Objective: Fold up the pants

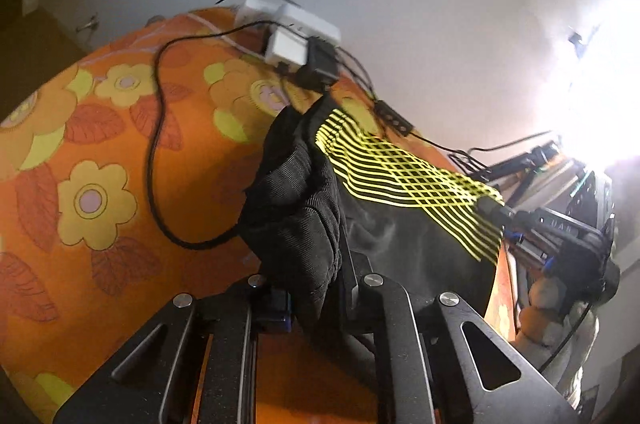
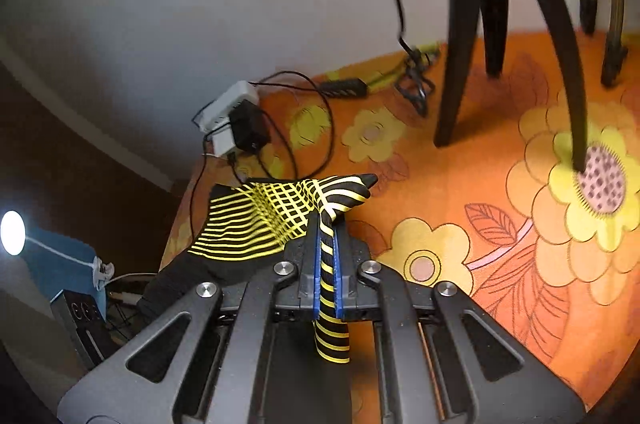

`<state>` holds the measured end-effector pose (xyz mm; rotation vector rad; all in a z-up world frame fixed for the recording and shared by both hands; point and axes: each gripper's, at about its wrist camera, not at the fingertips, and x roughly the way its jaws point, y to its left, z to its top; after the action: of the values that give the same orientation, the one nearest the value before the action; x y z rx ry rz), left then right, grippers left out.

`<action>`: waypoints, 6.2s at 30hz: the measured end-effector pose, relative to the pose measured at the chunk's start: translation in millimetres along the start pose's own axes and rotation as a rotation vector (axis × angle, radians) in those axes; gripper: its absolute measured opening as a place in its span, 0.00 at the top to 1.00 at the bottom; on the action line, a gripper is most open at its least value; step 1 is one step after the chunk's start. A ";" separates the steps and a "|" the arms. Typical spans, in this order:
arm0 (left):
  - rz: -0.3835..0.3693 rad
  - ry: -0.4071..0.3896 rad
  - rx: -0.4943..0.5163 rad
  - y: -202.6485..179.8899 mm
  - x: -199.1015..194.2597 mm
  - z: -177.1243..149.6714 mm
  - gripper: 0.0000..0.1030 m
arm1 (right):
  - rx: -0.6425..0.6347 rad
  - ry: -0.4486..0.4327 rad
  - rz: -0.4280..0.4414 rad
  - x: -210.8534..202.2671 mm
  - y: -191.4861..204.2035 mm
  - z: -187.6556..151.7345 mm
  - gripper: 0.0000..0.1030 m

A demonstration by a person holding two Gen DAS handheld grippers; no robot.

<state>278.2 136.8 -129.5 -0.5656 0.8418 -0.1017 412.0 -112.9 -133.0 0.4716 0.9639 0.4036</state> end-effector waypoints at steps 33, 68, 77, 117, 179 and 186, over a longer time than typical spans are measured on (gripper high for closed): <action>-0.262 0.048 0.299 -226.7 -53.3 -83.5 0.87 | -0.128 -0.204 -0.127 -261.5 -58.6 -25.2 0.95; -0.406 0.127 0.487 -437.0 119.3 -190.8 0.85 | -0.156 -0.221 -0.570 -322.5 -327.3 103.3 0.95; -0.326 0.187 0.453 -403.6 117.6 -175.2 0.42 | -0.069 -0.219 -0.593 -336.7 -368.4 85.2 0.71; -0.201 0.028 0.659 -378.5 -25.7 -182.5 0.34 | -0.076 -0.405 -0.528 -436.1 -258.4 -127.6 0.42; -0.117 -0.086 0.745 -340.7 -93.7 -239.3 0.18 | -0.090 -0.528 -0.723 -423.2 -174.8 -227.6 0.01; -0.097 -0.092 0.741 -338.4 -92.9 -237.5 0.16 | -0.097 -0.553 -0.740 -425.8 -174.3 -229.0 0.00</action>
<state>87.7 -225.2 -19.0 0.0877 0.6256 -0.4516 19.8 -434.4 -49.7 0.0979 0.5166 -0.3401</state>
